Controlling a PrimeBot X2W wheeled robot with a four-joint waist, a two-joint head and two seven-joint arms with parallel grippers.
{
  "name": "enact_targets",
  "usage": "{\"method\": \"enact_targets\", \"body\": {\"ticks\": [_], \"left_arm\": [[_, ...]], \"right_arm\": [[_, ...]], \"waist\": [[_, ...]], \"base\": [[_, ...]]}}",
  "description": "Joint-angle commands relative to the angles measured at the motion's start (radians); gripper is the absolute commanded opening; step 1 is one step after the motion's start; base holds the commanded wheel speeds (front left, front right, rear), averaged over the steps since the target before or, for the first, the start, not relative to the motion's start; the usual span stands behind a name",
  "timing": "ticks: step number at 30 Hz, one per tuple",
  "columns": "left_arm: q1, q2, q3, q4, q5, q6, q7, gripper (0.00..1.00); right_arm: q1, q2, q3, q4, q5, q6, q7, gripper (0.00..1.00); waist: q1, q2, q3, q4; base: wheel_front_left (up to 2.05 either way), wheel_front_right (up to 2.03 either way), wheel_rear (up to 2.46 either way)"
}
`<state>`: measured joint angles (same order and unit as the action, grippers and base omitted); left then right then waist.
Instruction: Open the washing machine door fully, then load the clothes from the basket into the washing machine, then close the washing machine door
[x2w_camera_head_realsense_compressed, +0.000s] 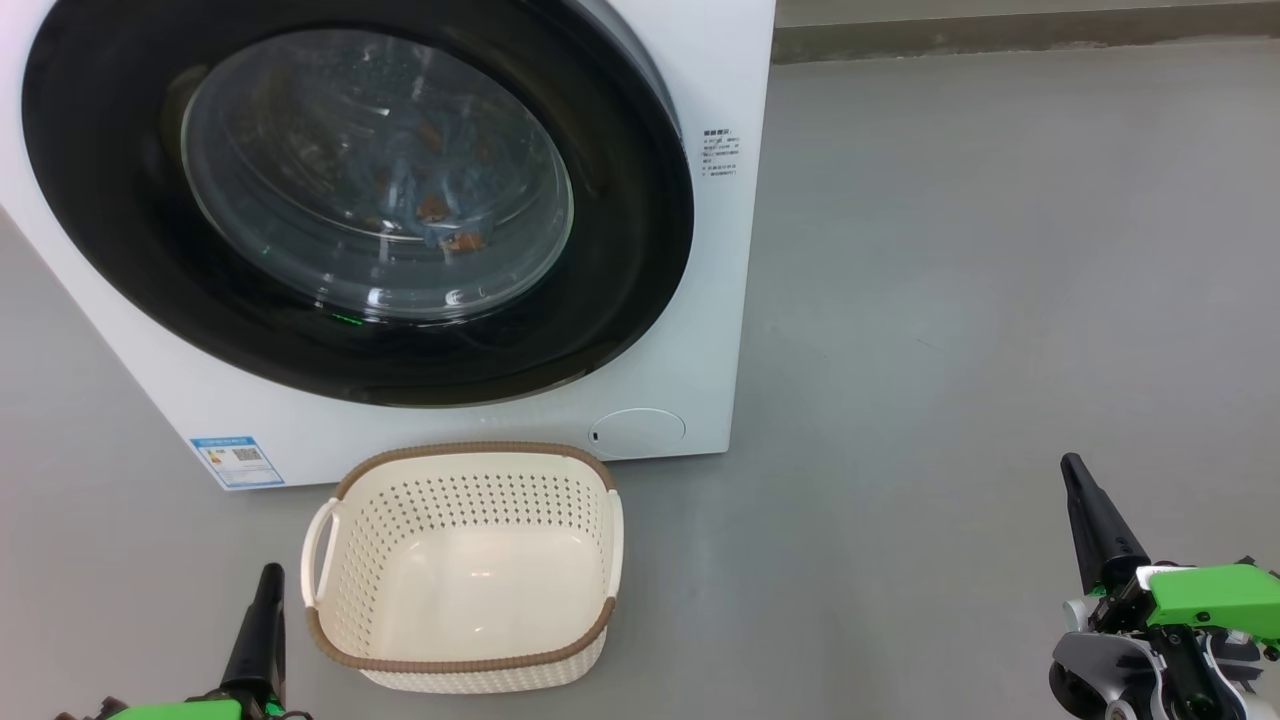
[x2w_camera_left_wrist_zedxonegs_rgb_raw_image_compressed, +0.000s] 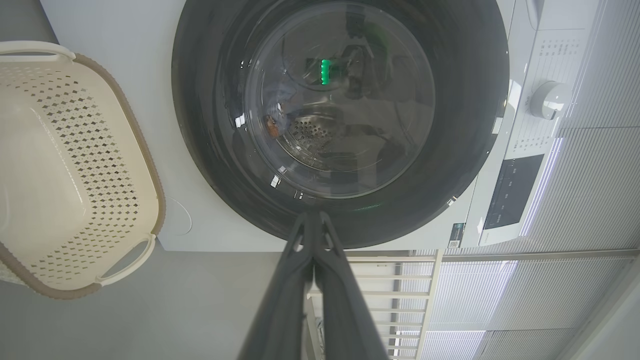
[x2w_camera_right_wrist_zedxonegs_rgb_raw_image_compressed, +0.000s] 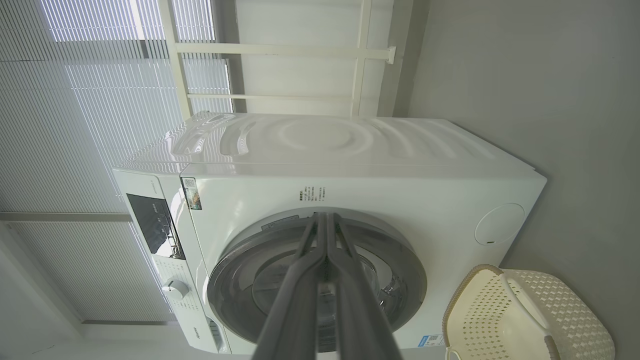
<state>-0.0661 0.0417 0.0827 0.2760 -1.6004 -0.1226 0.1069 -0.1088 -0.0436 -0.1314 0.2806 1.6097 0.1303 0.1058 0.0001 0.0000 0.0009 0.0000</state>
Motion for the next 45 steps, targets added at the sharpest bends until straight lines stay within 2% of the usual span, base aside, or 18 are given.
{"method": "enact_targets", "body": {"ticks": [1, 45], "left_arm": [[-0.048, 0.009, 0.033, -0.026, -0.007, -0.008, 0.007, 0.0], [-0.048, 0.009, 0.033, -0.026, -0.007, -0.008, 0.007, 0.0]], "right_arm": [[-0.005, -0.009, 0.019, -0.031, 0.0, 0.0, 0.006, 0.0], [-0.005, -0.008, 0.018, -0.031, -0.001, 0.0, 0.007, 0.0]], "waist": [[0.0, 0.0, 0.0, 0.0], [0.0, 0.0, 0.0, 0.0]], "base": [[0.0, 0.0, 0.0], [0.0, 0.0, 0.0]]}}
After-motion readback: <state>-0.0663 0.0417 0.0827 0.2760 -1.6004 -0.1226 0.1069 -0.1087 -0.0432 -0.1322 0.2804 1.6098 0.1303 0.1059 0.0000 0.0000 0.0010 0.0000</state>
